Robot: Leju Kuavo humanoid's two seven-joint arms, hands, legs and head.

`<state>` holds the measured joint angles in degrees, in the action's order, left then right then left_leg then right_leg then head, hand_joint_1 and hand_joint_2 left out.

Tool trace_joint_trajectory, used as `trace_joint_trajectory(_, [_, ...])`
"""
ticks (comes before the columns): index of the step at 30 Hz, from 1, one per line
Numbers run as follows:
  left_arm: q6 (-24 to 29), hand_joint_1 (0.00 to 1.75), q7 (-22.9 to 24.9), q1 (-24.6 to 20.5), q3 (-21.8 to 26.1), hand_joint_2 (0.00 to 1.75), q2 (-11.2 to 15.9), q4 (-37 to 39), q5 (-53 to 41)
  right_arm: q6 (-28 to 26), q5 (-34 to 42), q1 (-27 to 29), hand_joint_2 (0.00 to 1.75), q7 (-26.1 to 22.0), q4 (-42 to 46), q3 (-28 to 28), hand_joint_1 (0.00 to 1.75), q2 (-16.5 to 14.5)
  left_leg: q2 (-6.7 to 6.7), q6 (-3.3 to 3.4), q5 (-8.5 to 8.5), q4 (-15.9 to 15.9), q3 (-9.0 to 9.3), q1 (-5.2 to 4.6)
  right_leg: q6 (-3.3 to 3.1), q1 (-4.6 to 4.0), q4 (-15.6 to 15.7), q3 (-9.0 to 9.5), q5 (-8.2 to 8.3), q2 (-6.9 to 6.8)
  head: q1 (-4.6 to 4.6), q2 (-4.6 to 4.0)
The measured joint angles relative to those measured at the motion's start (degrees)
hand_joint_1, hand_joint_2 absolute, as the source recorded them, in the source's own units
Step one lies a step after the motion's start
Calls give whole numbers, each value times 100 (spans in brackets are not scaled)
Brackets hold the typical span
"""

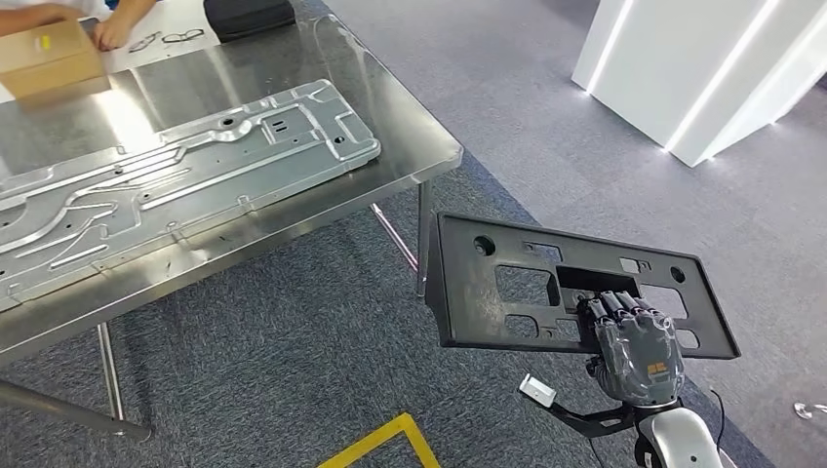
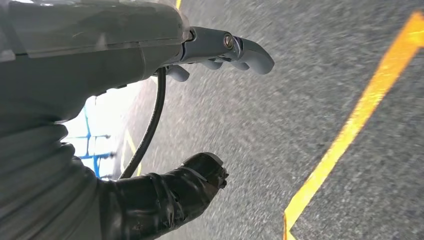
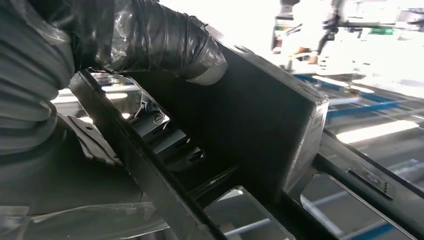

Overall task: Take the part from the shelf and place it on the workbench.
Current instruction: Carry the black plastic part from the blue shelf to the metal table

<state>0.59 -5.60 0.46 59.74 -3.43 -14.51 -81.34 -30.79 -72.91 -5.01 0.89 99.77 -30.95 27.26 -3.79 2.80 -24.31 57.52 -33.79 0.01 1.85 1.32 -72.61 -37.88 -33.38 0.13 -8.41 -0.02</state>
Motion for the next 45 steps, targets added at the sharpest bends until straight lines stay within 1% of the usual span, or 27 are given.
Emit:
trace_joint_trajectory(2, [-15,0,-1,3,16,175,-3,-4,-4,4,3,0,175,4,8,0,175,6,-164,-27,-24,57,-14,1,-34,12,754,305,429,239,0,0])
trace_joint_trajectory(4, [-28,0,-2,6,29,175,-8,-10,-7,36,20,12,175,-4,27,0,175,25,-313,-82,-36,110,-70,10,-62,19,1262,502,599,499,-1,0])
trace_joint_trajectory(5, [-32,0,-3,16,34,175,-11,-14,-8,62,33,14,175,-10,36,1,175,37,-384,-120,-29,116,-104,23,-76,11,1315,515,577,541,-1,0])
trace_joint_trajectory(7, [-37,0,-4,41,41,175,-11,-23,-8,110,68,5,175,-20,50,2,175,52,-495,-198,-6,112,-154,52,-124,9,1366,534,601,384,-1,0])
trace_joint_trajectory(9, [-43,0,-7,50,43,175,-21,-37,-8,140,95,-18,175,-28,66,2,175,52,-257,-253,-118,293,-256,34,-200,29,1454,593,640,212,-5,0])
trace_joint_trajectory(11, [-48,0,-9,28,43,175,-28,-54,-8,173,105,-31,175,-36,75,2,175,52,162,-291,-446,889,-549,29,-252,14,1500,634,648,27,-11,0])
trace_joint_trajectory(13, [-56,0,-10,5,43,175,-27,-63,-9,213,107,-48,175,-41,74,2,175,52,321,-328,-702,1550,-882,56,-262,-6,1495,641,628,-167,-14,0])
trace_joint_trajectory(14, [-63,0,-9,3,43,175,-26,-63,-10,240,109,-65,175,-45,72,0,175,52,342,-343,-685,1648,-929,67,-256,-7,1491,648,613,-259,-14,0])
trace_joint_trajectory(16, [-79,0,-8,10,45,175,-26,-66,-13,298,134,-122,175,-54,69,-3,175,51,417,-354,-373,1180,-667,76,-227,-1,1477,678,578,-421,-14,0])
trace_joint_trajectory(18, [-85,0,-3,11,48,175,-25,-78,-14,339,174,-189,175,-56,70,-4,175,52,645,-311,-102,418,-259,52,-172,-15,1455,717,528,-559,-14,0])
trace_joint_trajectory(20, [-86,0,1,11,52,175,-21,-95,-16,351,195,-250,175,-63,70,-5,175,52,746,-236,-50,114,-109,15,-107,-45,1443,744,490,-676,-13,0])
trace_joint_trajectory(22, [-86,0,0,17,61,175,-20,-103,-17,354,202,-293,175,-81,70,-9,175,51,607,-165,-32,106,-115,8,-44,-49,1454,777,471,-782,-14,0])
trace_joint_trajectory(23, [-86,0,-1,20,67,175,-21,-104,-18,352,203,-312,175,-91,69,-11,175,51,537,-131,-21,82,-104,18,-11,-36,1426,785,434,-731,-10,0])
trace_joint_trajectory(24, [-87,0,-4,18,72,175,-22,-105,-20,350,202,-331,175,-98,69,-14,175,50,476,-92,-9,58,-89,31,12,-18,1313,747,346,-602,-9,0])
trace_joint_trajectory(26, [-89,0,-15,3,76,175,-24,-107,-26,344,181,-351,175,-94,61,-19,175,51,355,-35,9,29,-70,49,37,5,725,475,28,-226,-2,0])
trace_joint_trajectory(28, [-88,0,-24,-10,79,175,-23,-107,-31,346,133,-348,175,-78,39,-30,175,52,216,-9,8,39,-77,40,39,2,-8,75,-239,-58,0,0])
trace_joint_trajectory(29, [-88,0,-28,-11,81,175,-22,-107,-32,348,107,-344,175,-69,27,-38,175,52,137,-4,6,50,-79,32,35,-1,-177,-43,-231,-36,0,0])
trace_joint_trajectory(30, [-87,0,-32,-11,84,175,-22,-107,-33,349,81,-344,175,-61,17,-45,175,52,54,-3,2,65,-79,25,24,-2,-131,-60,-112,-20,0,0])
trace_joint_trajectory(31, [-87,0,-36,-12,85,175,-22,-107,-34,348,61,-345,175,-48,13,-50,175,53,-33,-5,-1,80,-78,20,3,-2,136,30,102,16,0,0])
trace_joint_trajectory(33, [-87,0,-44,-17,87,175,-29,-107,-36,343,30,-350,175,-25,13,-53,175,66,-194,-22,-5,107,-94,13,-64,5,908,327,495,300,-1,0])
trace_joint_trajectory(35, [-88,0,-49,-17,87,175,-39,-107,-37,339,14,-352,175,-17,14,-54,175,91,-340,-78,10,118,-145,31,-117,-1,1329,485,611,525,-1,0])
trace_joint_trajectory(36, [-88,0,-50,-9,88,175,-42,-107,-37,339,10,-353,175,-17,14,-55,175,99,-414,-122,24,112,-170,42,-136,-12,1363,497,598,514,-2,0])
trace_joint_trajectory(38, [-90,0,-50,18,92,175,-38,-107,-37,338,1,-363,175,-14,15,-55,175,106,-507,-203,42,97,-205,56,-184,-9,1425,551,627,346,-1,0])
trace_joint_trajectory(40, [-93,0,-50,19,95,175,-38,-107,-37,338,-11,-368,175,-10,17,-56,175,107,-237,-252,-108,324,-316,31,-254,19,1521,631,671,168,-7,0])
trace_joint_trajectory(42, [-97,0,-51,-5,96,175,-39,-107,-37,337,-17,-359,175,-10,17,-58,175,108,188,-288,-481,1012,-643,36,-297,9,1556,659,678,-15,-14,0])
trace_joint_trajectory(44, [-100,0,-52,-20,96,175,-36,-107,-37,336,-20,-351,175,-10,15,-62,175,109,336,-331,-717,1648,-959,65,-299,-4,1548,663,657,-200,-15,0])
trace_joint_trajectory(45, [-100,0,-52,-19,96,175,-35,-107,-37,336,-21,-349,175,-10,15,-64,175,109,352,-346,-673,1680,-970,76,-290,-3,1542,670,642,-283,-15,0])
